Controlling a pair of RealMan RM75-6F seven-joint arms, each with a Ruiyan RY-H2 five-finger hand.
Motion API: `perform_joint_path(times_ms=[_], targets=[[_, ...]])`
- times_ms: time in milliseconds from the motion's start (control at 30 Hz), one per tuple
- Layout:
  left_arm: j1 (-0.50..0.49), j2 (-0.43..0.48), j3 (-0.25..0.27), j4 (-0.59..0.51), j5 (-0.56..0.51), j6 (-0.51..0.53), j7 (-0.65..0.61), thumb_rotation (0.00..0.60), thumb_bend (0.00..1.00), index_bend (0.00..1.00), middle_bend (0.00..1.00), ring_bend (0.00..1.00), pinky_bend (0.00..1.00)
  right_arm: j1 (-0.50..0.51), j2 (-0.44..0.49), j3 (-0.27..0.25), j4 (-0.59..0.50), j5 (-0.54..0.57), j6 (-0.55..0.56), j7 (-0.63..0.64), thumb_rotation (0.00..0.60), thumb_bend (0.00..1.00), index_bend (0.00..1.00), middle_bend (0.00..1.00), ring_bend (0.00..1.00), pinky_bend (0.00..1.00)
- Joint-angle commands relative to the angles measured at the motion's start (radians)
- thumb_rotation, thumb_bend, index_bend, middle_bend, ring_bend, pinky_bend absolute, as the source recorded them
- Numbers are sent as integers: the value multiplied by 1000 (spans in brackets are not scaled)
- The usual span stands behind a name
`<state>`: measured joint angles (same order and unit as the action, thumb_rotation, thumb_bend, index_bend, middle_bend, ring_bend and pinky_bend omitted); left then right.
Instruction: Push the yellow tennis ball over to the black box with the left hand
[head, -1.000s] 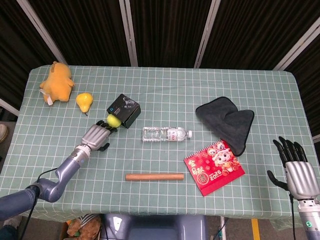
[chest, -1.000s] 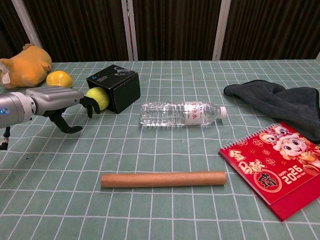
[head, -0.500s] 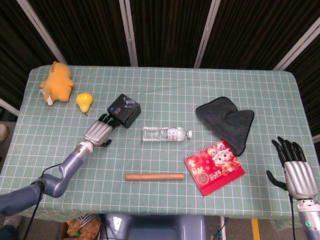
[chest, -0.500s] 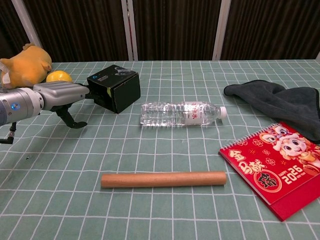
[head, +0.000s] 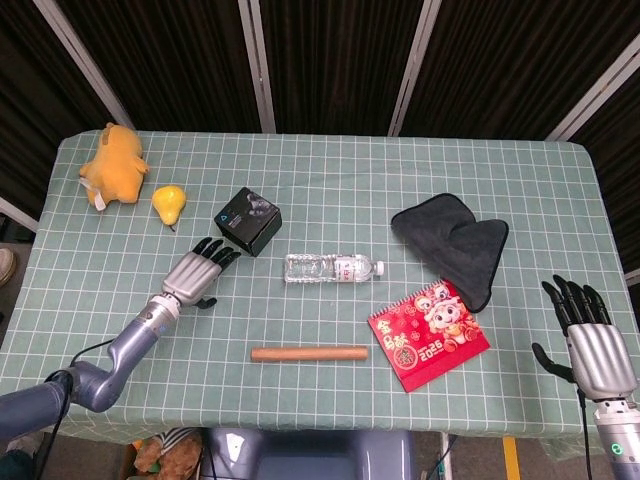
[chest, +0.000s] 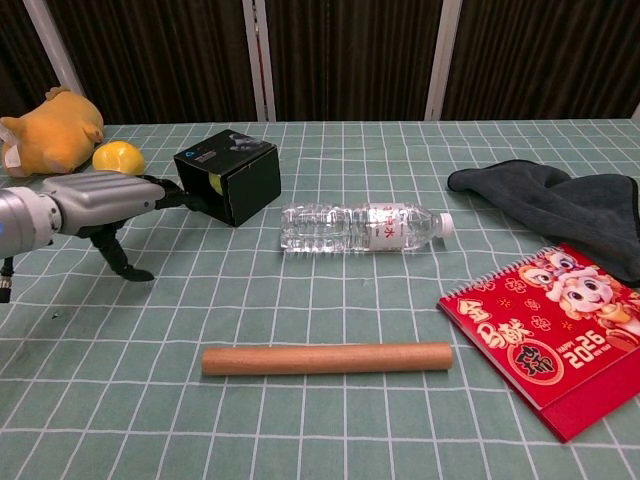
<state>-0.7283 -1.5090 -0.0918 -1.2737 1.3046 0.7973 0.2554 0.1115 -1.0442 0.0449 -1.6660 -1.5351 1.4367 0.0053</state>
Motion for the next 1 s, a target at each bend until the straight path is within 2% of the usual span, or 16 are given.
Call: perform_joint_path(times_ms=[33, 133, 233, 367, 467, 567, 633, 733, 1000], targets=[[124, 142, 91, -207, 24, 136, 52, 600, 134, 66, 97, 0, 0, -4, -1, -6, -3, -7, 3, -9, 600, 356, 0, 0, 0, 0], [230, 225, 151, -342, 75, 290, 60, 600, 111, 54, 97, 0, 0, -5, -5, -12, -3, -31, 15, -16, 600, 356, 0, 0, 0, 0], [353, 276, 215, -437, 180, 492, 10, 600, 95, 37, 90, 0, 0, 2, -21, -5, 20, -66, 38, -13, 600, 356, 0, 0, 0, 0], [500, 311, 293, -435, 334, 742, -34, 600, 66, 3, 54, 0, 0, -2, -40, -3, 37, -73, 57, -19, 600, 356, 0, 0, 0, 0], [585, 327, 306, -423, 371, 882, -13, 600, 63, 0, 38, 0, 0, -20, -47, -5, 22, -83, 94, -25, 600, 356, 0, 0, 0, 0], [647, 324, 289, -397, 388, 996, -25, 600, 61, 0, 34, 0, 0, -32, -56, -19, 16, -109, 115, -37, 600, 356, 0, 0, 0, 0], [669, 313, 275, -361, 414, 1056, -52, 600, 60, 0, 32, 0, 0, -36, -61, -29, 13, -122, 117, -39, 600, 356, 0, 0, 0, 0], [686, 304, 269, -310, 443, 1088, -80, 600, 60, 0, 26, 0, 0, -43, -65, -31, 7, -125, 127, -55, 600, 355, 0, 0, 0, 0], [686, 303, 255, -269, 450, 1054, -109, 600, 60, 0, 18, 0, 0, -55, -66, -33, -16, -97, 119, -104, 600, 356, 0, 0, 0, 0]])
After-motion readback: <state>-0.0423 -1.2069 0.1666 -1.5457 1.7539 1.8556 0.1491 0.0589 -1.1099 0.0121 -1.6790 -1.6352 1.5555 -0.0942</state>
